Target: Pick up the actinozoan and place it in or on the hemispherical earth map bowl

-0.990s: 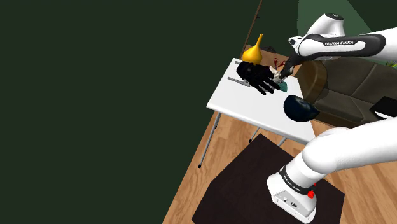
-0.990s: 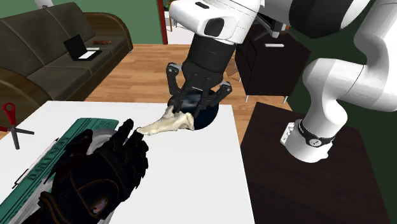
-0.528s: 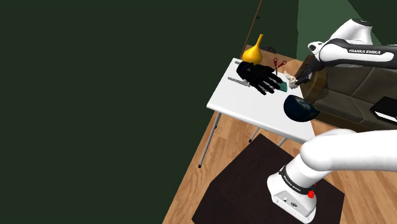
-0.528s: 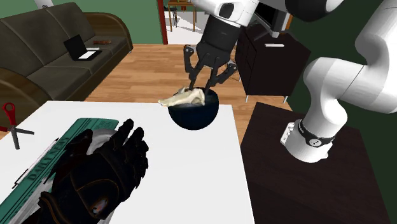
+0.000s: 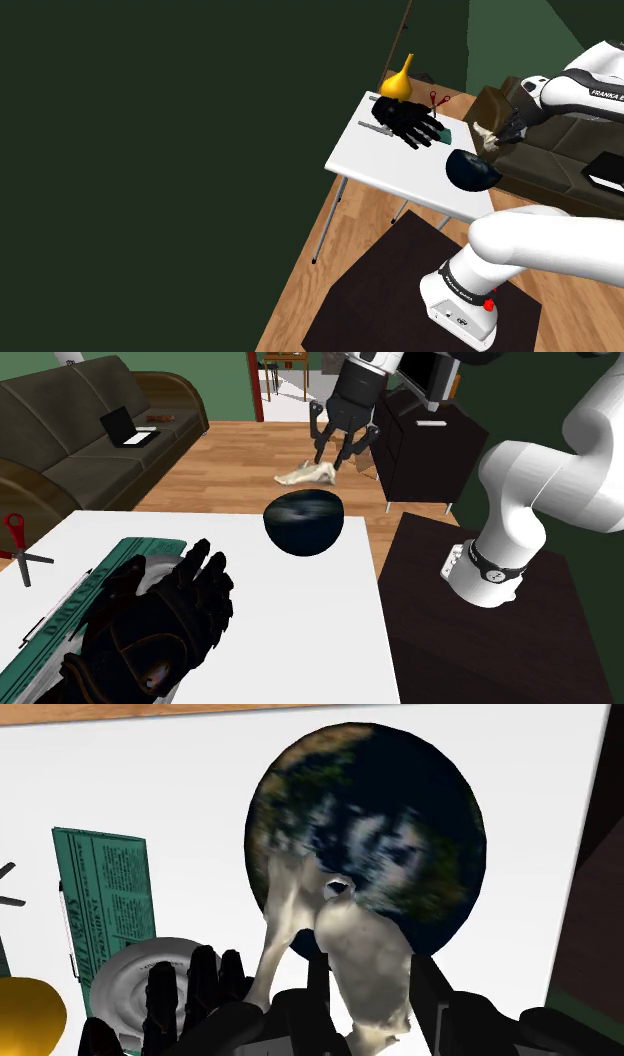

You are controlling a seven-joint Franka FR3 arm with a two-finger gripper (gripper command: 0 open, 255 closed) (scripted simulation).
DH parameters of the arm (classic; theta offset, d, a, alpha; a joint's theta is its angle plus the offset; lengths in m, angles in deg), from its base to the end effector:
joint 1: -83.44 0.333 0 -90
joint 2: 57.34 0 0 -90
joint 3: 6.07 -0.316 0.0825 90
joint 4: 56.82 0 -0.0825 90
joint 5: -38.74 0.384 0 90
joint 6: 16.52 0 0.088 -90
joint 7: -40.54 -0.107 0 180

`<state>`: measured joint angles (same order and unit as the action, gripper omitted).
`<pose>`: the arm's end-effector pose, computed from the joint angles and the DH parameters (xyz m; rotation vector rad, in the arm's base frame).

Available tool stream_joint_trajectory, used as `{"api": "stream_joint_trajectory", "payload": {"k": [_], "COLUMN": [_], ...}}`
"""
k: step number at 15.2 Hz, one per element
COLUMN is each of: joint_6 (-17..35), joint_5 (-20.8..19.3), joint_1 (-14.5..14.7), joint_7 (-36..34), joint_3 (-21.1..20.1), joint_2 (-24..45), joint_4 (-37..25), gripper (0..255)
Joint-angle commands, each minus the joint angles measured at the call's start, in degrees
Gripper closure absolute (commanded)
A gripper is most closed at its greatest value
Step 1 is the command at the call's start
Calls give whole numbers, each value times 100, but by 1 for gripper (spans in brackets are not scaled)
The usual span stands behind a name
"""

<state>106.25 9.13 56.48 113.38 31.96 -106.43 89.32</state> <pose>0.1172 -0.3600 0.5091 2.7417 0.6271 0.2300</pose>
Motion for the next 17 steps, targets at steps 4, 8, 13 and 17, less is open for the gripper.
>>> {"api": "stream_joint_trajectory", "payload": {"k": [4, 8, 13, 17], "joint_6": [297, 625, 1060, 1279], "joint_5": [-169, -301, -474, -556], "joint_1": [-110, -146, -179, -190], "joint_7": [50, 29, 2, -10], "joint_3": [189, 348, 565, 674], "joint_2": [-23, 67, 230, 330], "joint_4": [309, 546, 816, 934], "gripper": [255, 255, 255, 255]}}
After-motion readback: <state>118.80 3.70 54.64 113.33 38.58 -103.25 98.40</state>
